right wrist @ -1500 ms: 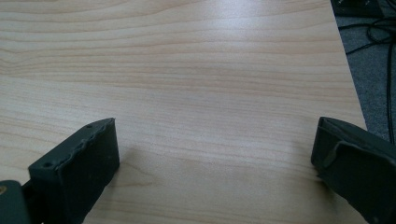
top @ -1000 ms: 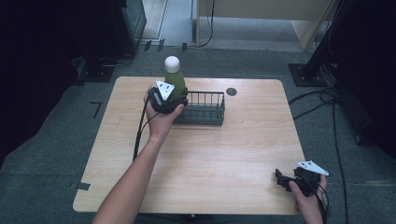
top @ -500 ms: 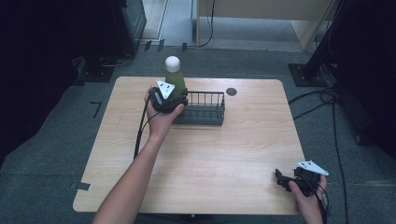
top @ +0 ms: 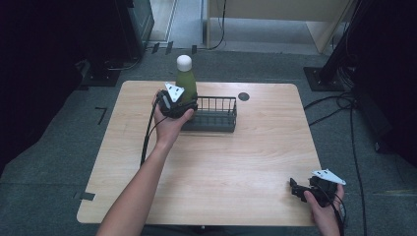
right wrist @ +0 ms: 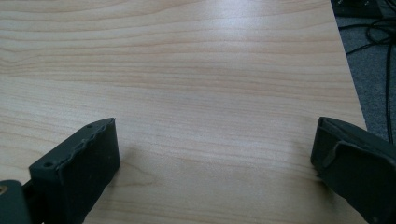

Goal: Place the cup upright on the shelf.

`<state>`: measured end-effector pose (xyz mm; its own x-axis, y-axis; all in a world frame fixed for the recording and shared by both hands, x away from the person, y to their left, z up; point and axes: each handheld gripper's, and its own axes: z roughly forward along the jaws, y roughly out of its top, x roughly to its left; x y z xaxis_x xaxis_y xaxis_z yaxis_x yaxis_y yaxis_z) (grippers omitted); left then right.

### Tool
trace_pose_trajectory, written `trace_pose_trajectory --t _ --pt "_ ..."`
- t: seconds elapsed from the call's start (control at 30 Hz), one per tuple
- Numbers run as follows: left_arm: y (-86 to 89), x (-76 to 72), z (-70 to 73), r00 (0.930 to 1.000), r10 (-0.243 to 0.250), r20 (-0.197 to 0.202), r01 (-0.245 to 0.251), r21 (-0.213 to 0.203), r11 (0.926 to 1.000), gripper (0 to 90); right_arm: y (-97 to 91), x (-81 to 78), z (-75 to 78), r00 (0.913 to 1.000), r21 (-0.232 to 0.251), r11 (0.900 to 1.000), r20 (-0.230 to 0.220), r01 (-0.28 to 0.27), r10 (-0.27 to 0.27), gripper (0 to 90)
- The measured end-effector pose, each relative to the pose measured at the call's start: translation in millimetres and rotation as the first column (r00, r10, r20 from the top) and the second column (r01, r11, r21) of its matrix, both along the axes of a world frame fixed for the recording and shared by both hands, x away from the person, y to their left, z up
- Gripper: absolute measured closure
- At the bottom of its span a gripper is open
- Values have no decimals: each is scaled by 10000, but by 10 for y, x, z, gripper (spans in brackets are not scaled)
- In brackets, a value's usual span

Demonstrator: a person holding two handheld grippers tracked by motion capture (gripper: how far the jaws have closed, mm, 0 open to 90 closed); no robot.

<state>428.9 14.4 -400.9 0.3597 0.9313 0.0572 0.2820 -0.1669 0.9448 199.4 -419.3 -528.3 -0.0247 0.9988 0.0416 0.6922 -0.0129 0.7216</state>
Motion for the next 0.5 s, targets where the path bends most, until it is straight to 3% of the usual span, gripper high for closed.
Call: trace_pose_trajectory --t 0.5 --pt "6 -3 0 10000 -36 -8 36 7 10000 215 1 0 0 10000 -24 10000 -17 -8 8 8"
